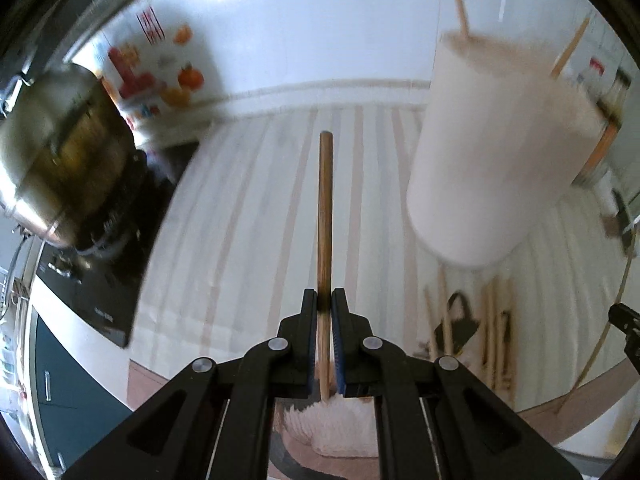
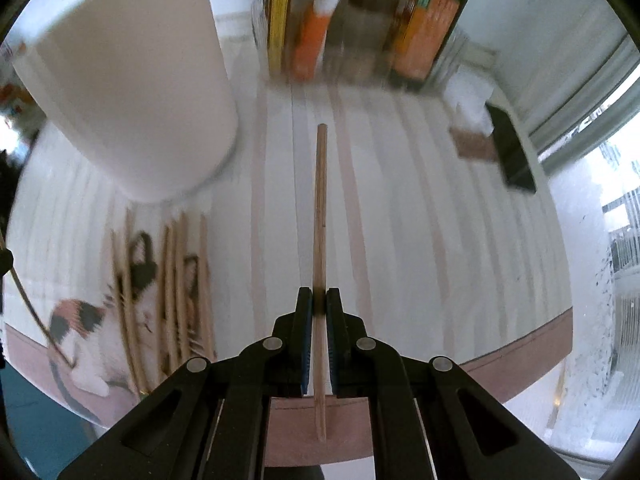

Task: Organize utensils
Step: 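Carry the left tool's chopstick into the holder while the right tool inserts its chopstick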

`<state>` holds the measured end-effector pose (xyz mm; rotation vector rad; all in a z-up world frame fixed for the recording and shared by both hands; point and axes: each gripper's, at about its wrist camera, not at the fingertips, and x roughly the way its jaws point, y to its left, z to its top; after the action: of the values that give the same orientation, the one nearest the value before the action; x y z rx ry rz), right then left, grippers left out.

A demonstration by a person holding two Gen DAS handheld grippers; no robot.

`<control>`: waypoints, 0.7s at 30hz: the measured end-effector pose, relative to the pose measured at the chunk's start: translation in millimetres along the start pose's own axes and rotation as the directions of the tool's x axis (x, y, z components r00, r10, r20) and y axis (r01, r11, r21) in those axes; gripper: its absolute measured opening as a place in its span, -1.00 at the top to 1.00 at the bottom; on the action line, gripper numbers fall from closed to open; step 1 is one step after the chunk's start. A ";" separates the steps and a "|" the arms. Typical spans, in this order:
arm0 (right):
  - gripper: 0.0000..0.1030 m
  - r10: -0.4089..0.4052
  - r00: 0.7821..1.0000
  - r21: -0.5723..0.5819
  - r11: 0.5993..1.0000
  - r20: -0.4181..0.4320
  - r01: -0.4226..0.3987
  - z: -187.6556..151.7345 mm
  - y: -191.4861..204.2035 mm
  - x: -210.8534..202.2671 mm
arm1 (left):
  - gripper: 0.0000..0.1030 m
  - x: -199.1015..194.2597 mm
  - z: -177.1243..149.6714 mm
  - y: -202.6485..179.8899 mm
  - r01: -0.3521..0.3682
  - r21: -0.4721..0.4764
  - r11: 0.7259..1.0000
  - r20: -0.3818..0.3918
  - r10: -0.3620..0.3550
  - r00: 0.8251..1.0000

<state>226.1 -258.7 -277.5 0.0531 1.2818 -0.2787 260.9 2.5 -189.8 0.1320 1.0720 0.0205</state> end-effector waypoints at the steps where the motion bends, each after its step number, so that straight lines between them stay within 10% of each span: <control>1: 0.87 0.007 1.000 0.006 1.000 0.019 -0.007 4.6 0.7 -7.7 | 0.91 -8.1 4.3 0.4 0.009 -0.006 1.000 0.018 -0.009 1.000; 10: 0.87 0.125 0.971 0.039 0.990 0.201 -0.135 40.1 -13.5 -88.0 | 0.91 -90.4 42.6 1.3 0.155 -0.056 0.986 0.169 -0.144 0.975; 21: 0.87 0.260 0.848 -0.022 0.959 0.462 -0.282 129.0 -13.0 -210.2 | 0.91 -186.5 131.7 -2.3 0.291 -0.049 0.955 0.366 -0.254 0.895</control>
<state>290.1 -259.2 -39.0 0.1964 0.7776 -0.0666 286.9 -27.7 34.9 -0.1080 0.7155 -0.1968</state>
